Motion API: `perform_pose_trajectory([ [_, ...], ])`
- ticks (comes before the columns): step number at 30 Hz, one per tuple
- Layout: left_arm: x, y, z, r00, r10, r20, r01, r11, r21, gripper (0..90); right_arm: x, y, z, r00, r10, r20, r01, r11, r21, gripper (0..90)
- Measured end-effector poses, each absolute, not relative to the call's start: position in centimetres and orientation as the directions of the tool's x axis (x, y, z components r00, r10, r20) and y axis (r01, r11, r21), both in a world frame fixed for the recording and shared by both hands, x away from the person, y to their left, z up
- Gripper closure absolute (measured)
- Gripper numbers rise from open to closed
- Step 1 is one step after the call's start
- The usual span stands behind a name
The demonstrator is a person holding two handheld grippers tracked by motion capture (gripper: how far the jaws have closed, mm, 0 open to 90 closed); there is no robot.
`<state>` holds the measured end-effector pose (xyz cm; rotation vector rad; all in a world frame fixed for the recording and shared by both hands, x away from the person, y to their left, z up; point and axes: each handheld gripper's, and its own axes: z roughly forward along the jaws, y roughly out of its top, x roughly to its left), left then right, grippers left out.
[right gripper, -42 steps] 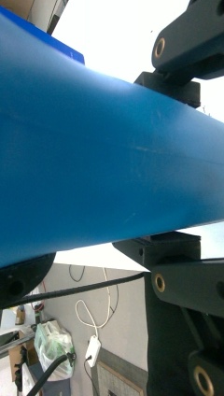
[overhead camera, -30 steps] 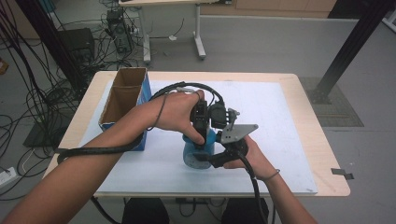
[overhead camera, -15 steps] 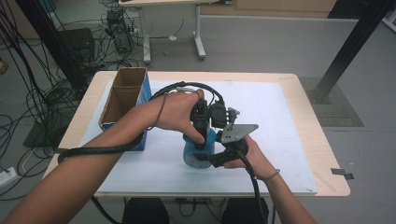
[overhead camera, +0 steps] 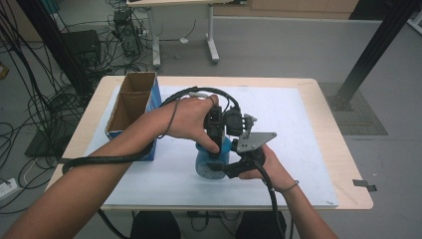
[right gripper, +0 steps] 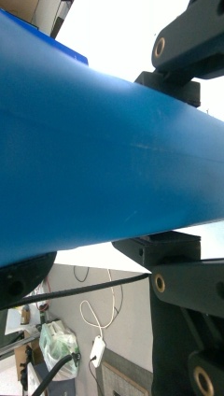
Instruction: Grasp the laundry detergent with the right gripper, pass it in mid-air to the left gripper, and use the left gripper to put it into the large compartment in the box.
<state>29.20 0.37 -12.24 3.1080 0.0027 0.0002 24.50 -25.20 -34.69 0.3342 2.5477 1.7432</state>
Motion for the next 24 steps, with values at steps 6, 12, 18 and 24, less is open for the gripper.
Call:
perform_pose_trajectory([
  [6,29.19,0.35,-12.0,1.0,0.007,0.002,0.007,-0.999,0.035,36.7,24.56,-25.42,-34.83,-0.976,0.196,0.093,0.156,0.335,0.929,42.6],
  [12,29.25,0.29,-11.89,1.0,0.012,0.0,0.012,-0.999,0.032,36.8,24.53,-25.48,-35.03,-0.976,0.196,0.098,0.158,0.323,0.933,41.9],
  [18,29.3,0.34,-11.81,1.0,0.016,0.002,0.016,-0.999,0.03,37.0,24.39,-25.81,-35.41,-0.972,0.206,0.108,0.166,0.285,0.944,37.8],
  [24,29.47,0.43,-11.91,1.0,0.024,0.0,0.024,-0.999,0.033,37.1,24.31,-26.11,-35.46,-0.965,0.228,0.132,0.195,0.279,0.94,26.0],
])
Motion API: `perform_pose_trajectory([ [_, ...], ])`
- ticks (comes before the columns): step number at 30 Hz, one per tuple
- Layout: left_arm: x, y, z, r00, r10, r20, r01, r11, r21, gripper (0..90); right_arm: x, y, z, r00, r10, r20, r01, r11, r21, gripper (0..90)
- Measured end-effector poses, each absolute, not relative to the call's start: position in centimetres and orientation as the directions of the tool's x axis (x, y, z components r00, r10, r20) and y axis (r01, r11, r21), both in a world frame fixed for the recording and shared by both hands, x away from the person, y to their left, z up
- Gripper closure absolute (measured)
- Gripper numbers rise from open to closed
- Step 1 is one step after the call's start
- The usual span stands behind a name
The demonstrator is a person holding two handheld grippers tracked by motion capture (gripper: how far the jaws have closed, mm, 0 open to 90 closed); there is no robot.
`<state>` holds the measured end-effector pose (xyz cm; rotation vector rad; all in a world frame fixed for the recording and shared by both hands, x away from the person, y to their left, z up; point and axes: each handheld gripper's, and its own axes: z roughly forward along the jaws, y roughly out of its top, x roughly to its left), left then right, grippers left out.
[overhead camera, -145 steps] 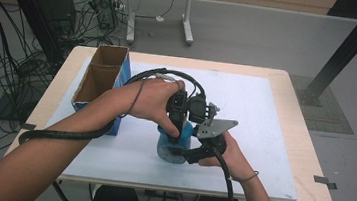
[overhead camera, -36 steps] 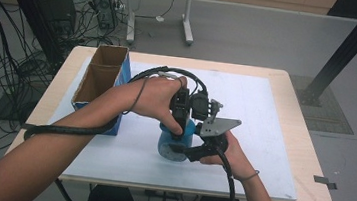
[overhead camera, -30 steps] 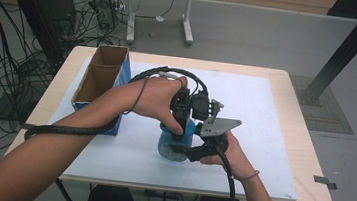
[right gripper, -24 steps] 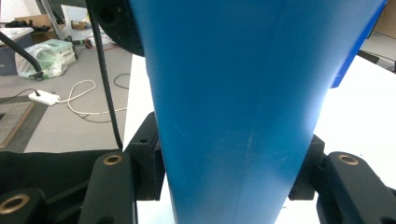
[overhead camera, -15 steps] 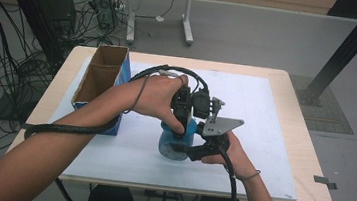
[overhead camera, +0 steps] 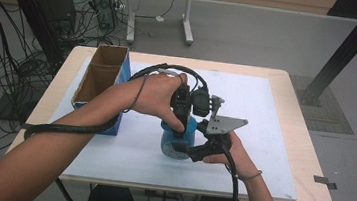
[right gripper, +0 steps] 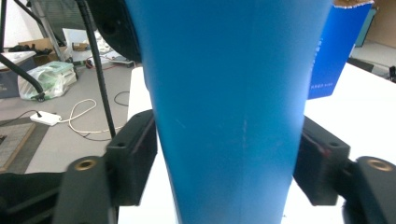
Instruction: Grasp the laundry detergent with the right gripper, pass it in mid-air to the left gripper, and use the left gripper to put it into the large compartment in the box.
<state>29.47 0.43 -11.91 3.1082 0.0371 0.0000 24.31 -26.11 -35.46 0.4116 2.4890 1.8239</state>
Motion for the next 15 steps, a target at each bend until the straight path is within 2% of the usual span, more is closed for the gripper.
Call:
perform_pose_trajectory([
  [1,29.47,0.36,-12.01,1.0,0.025,-0.001,0.025,-0.999,0.031,37.1,24.19,-26.16,-35.53,-0.959,0.244,0.142,0.21,0.278,0.937,21.2],
  [2,29.47,0.36,-12.01,1.0,0.025,-0.001,0.025,-0.999,0.031,37.0,24.19,-26.16,-35.53,-0.959,0.244,0.142,0.21,0.278,0.937,21.2],
  [3,29.5,0.3,-12.05,1.0,0.025,0.0,0.025,-0.999,0.03,37.0,24.15,-26.25,-35.72,-0.956,0.254,0.149,0.219,0.273,0.937,15.6],
  [6,29.55,0.19,-12.07,1.0,0.024,-0.001,0.024,-0.999,0.024,37.0,24.16,-26.33,-35.79,-0.952,0.26,0.159,0.231,0.273,0.934,12.7],
  [7,29.6,0.21,-12.03,1.0,0.027,-0.002,0.027,-0.999,0.026,37.0,24.14,-26.36,-35.87,-0.95,0.264,0.167,0.239,0.274,0.932,9.2],
  [15,29.73,0.17,-11.78,1.0,0.029,-0.004,0.029,-0.999,0.024,37.1,24.31,-26.32,-36.02,-0.948,0.26,0.183,0.255,0.28,0.925,5.1],
])
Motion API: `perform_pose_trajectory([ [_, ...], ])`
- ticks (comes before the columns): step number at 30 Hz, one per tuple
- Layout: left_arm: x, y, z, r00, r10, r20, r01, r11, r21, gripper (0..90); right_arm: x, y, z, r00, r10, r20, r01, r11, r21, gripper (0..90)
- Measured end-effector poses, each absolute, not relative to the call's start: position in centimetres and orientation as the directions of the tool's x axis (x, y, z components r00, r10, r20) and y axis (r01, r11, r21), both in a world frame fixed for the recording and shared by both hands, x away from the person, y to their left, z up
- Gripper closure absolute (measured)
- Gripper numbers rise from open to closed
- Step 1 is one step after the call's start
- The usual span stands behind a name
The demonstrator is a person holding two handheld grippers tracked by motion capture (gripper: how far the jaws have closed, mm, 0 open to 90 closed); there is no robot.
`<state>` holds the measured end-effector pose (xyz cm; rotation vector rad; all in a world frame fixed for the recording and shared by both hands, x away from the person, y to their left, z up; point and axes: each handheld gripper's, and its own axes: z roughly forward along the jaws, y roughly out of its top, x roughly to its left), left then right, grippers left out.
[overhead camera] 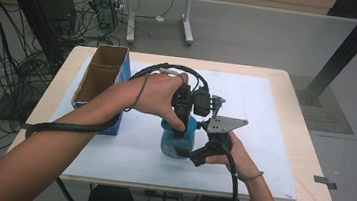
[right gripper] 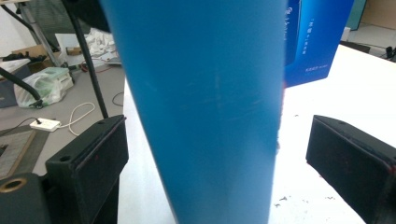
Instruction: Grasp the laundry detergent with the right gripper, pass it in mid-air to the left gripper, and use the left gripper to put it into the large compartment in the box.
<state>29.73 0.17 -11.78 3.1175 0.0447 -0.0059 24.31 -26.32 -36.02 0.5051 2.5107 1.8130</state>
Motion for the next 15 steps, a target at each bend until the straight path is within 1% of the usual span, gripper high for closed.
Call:
perform_pose_trajectory([
  [10,29.7,0.7,-11.1,0.999,0.04,0.001,0.04,-0.999,0.02,37.0,24.2,-26.6,-35.8,-0.946,0.273,0.175,0.255,0.293,0.922,5.3],
  [15,29.9,1.3,-10.6,0.998,0.061,0.004,0.06,-0.998,0.029,37.0,24.2,-26.7,-35.8,-0.944,0.28,0.175,0.261,0.305,0.916,5.7],
])
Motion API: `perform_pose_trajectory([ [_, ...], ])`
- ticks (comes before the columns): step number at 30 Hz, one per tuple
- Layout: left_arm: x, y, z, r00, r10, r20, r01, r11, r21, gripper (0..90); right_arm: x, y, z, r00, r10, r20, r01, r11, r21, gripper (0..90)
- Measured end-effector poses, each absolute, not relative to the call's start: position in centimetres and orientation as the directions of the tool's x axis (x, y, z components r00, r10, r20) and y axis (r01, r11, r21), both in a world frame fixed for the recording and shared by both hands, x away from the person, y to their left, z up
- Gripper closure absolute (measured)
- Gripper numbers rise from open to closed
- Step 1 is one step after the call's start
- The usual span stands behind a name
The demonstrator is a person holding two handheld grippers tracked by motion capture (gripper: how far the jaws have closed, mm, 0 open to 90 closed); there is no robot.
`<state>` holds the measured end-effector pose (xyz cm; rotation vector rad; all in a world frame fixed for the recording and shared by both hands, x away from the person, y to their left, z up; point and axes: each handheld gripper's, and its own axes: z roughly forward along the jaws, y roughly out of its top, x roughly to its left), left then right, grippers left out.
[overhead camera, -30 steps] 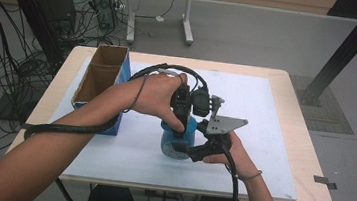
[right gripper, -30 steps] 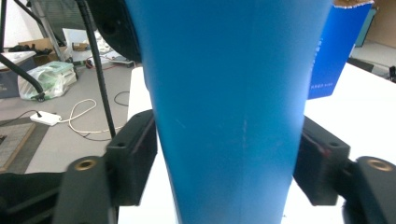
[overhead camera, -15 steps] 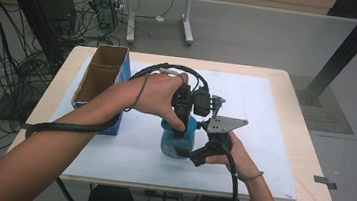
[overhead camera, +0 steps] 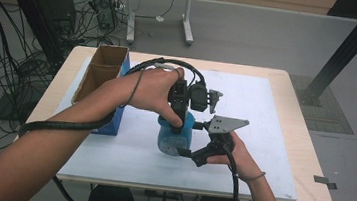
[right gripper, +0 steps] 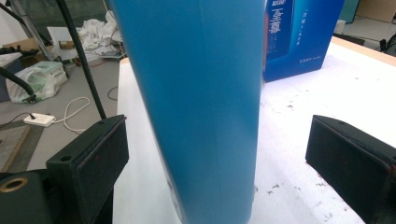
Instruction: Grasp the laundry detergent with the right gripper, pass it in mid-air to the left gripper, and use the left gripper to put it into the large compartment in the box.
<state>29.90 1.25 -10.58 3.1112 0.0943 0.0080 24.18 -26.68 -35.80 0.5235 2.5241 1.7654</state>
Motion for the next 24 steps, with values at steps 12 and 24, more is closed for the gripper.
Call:
perform_pose_trajectory([
  [12,30.5,2.5,-9.3,0.99,0.138,0.019,0.138,-0.99,0.035,37.0,24.2,-27.4,-35.6,-0.933,0.312,0.178,0.28,0.325,0.903,6.2],
  [24,31.2,3.5,-8.2,0.961,0.273,0.043,0.272,-0.962,0.02,37.0,24.1,-27.9,-35.7,-0.919,0.351,0.182,0.309,0.35,0.884,6.1],
])
